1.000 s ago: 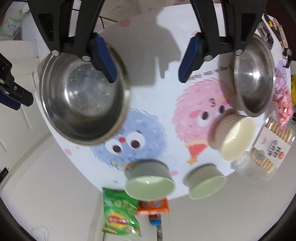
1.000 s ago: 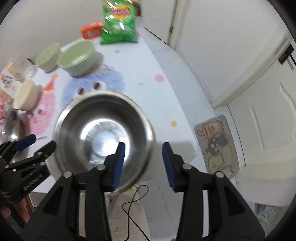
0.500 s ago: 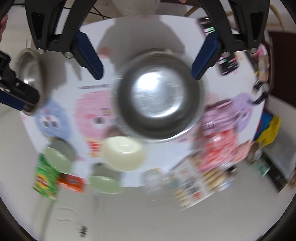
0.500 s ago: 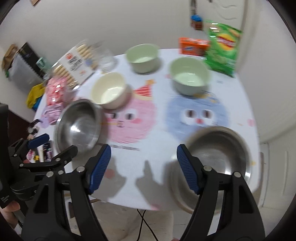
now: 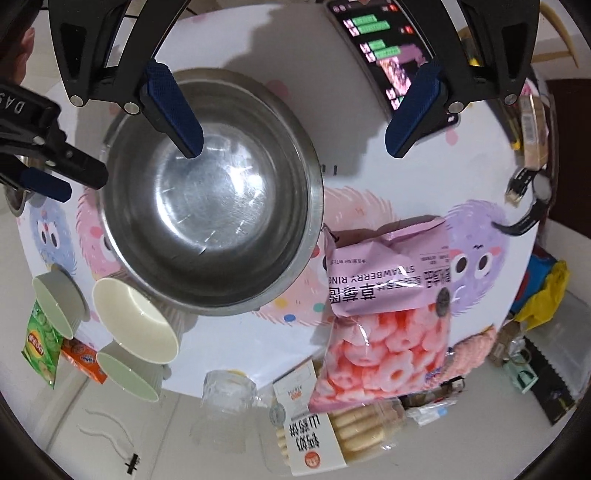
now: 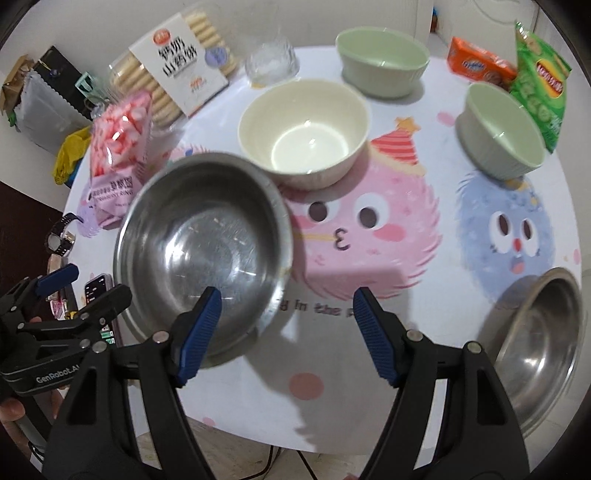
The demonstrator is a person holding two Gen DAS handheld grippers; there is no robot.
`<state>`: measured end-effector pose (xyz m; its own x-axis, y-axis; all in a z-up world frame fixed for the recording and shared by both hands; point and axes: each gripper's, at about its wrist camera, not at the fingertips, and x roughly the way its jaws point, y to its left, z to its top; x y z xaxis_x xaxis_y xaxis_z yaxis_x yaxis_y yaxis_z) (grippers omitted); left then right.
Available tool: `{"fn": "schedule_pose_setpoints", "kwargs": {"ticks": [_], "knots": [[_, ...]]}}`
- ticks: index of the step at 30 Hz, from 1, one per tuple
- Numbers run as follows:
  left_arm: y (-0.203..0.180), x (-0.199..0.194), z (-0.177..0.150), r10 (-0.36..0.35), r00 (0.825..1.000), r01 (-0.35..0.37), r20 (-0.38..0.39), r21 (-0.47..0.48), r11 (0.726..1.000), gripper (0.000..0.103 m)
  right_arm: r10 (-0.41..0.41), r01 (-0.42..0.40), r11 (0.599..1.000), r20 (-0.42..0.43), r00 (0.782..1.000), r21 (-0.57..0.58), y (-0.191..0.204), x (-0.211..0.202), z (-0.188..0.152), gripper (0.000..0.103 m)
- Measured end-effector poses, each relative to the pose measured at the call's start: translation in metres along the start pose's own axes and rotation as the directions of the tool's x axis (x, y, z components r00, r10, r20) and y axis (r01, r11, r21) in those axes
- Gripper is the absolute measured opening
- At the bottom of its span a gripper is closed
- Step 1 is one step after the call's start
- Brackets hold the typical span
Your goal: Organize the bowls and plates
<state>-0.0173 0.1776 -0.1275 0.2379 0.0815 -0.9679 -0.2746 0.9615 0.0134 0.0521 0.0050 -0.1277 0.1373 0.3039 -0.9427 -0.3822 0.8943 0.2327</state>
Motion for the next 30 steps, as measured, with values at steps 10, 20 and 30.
{"fn": "schedule_pose_setpoints", "kwargs": {"ticks": [10,20,30], "knots": [[0.0,0.038,0.009,-0.027,0.997,0.029,-0.074,0.037,0.999,0.058,-0.031,0.034,0.998,-0.054,0.998,0.049,0.01,0.032,0.002,0.074],[0.0,0.048,0.016,-0.038,0.994,0.04,-0.101,0.022,0.999,0.022,-0.047,0.054,0.996,-0.095,0.994,0.076,0.011,0.042,-0.001,0.019],[0.006,0.022,0.018,-0.027,0.997,0.031,-0.074,0.047,0.998,0.02,-0.023,0.03,0.996,-0.08,0.997,0.082,0.009,0.028,-0.007,0.019]]}}
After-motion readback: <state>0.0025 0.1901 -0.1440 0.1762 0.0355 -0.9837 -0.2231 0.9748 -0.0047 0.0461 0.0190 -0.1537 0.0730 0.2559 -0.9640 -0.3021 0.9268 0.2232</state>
